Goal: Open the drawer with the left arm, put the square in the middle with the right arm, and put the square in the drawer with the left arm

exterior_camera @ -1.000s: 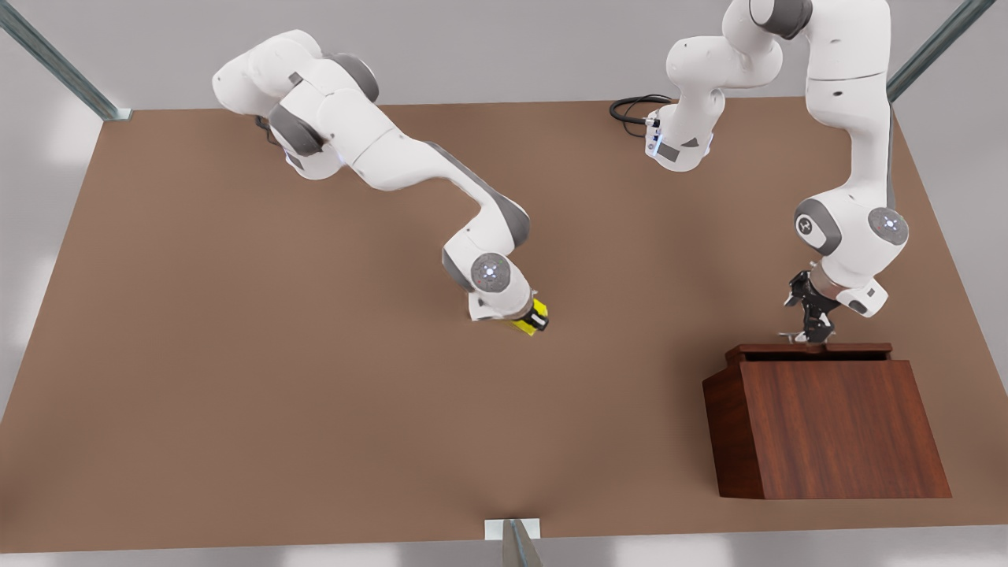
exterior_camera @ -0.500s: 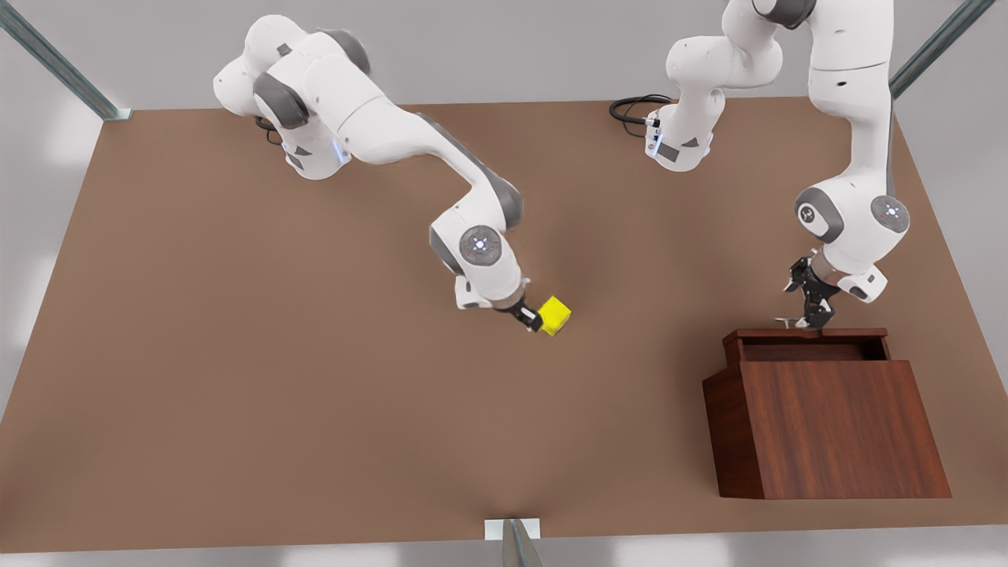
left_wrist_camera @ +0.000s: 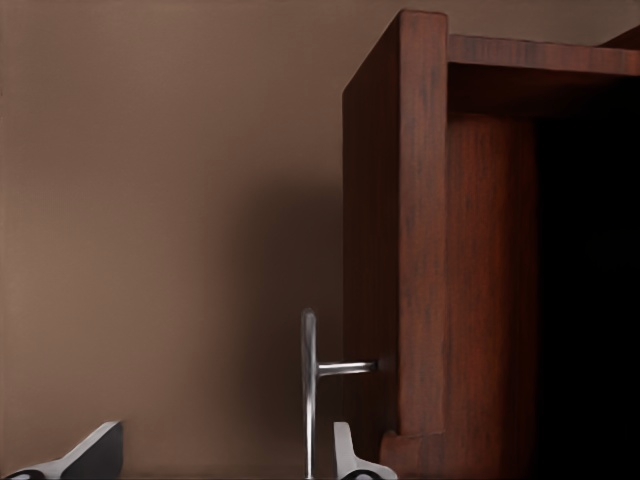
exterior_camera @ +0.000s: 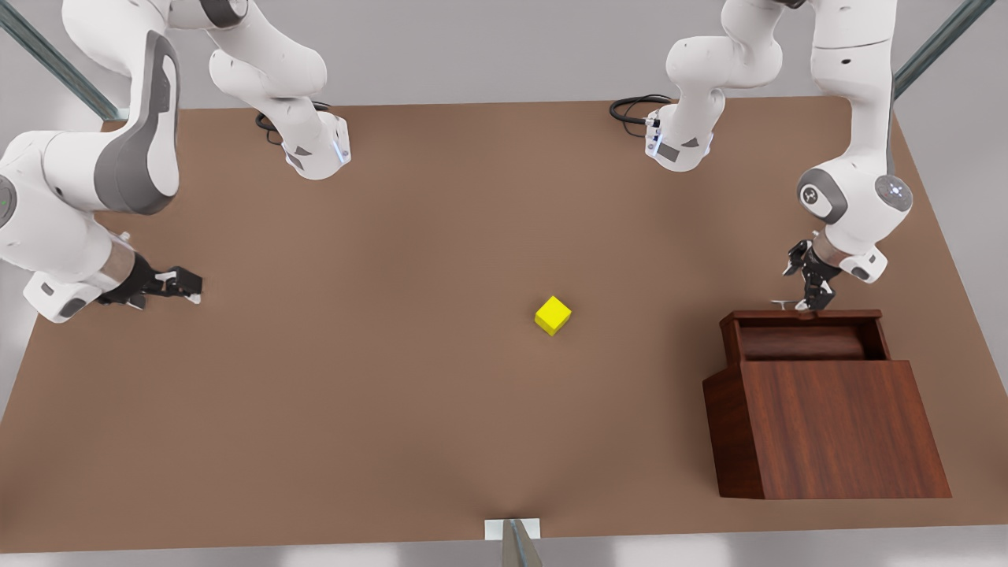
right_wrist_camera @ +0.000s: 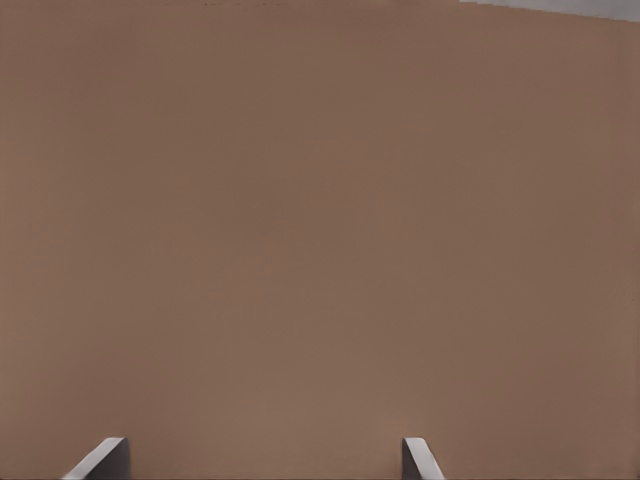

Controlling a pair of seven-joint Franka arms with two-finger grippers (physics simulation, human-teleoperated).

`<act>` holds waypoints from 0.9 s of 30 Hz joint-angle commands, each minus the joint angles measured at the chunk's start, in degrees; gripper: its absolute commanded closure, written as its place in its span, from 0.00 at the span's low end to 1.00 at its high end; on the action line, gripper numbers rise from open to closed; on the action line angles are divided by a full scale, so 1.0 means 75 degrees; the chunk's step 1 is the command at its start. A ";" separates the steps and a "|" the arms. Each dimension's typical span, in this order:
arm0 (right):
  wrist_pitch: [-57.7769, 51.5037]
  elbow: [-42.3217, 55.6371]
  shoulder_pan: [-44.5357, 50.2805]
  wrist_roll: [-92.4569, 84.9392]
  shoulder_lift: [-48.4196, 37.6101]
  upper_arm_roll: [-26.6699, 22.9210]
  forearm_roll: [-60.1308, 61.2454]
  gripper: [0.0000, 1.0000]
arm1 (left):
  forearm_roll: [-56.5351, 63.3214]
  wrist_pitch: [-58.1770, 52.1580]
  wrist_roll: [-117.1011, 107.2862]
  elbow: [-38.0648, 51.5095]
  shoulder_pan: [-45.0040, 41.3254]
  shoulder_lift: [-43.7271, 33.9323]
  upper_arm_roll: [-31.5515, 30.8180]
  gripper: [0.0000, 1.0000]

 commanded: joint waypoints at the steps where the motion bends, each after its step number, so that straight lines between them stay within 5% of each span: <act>1: -0.0007 0.0005 -0.0014 0.0009 -0.0001 -0.0009 0.0006 0.00 | 0.0003 -0.0018 -0.0002 -0.0026 0.0010 -0.0028 0.0002 0.00; 5: -0.0077 0.0204 0.0010 0.0009 -0.0059 -0.0009 -0.0064 0.00 | 0.0015 -0.0381 -0.0014 -0.0085 0.0010 -0.0473 0.0060 0.00; 9: 0.0110 0.0263 0.0045 0.0009 0.0175 -0.0009 -0.0076 0.00 | 0.0519 -0.2278 0.1108 0.0676 -0.0107 -0.1868 -0.0009 0.00; 12: 0.0239 0.0286 -0.0026 -0.0003 0.0187 -0.0009 -0.0018 0.00 | 0.0472 -0.4599 0.5844 0.3511 -0.0470 -0.0498 -0.0864 0.00; 16: 0.0181 0.0474 -0.0026 0.0009 0.0175 -0.0009 -0.0041 0.00 | 0.0507 -0.6639 0.5951 0.7133 -0.1091 0.2034 -0.2927 0.00; 22: 0.0216 0.0462 -0.0014 0.0009 0.0198 -0.0009 -0.0041 0.00 | 0.1140 -0.6124 0.6091 0.8095 -0.3656 0.3569 -0.3197 0.00; 27: 0.0228 0.0462 -0.0026 0.0009 0.0198 -0.0009 -0.0041 0.00 | 0.2405 -0.5373 0.6970 0.7978 -0.4595 0.4202 -0.3197 0.00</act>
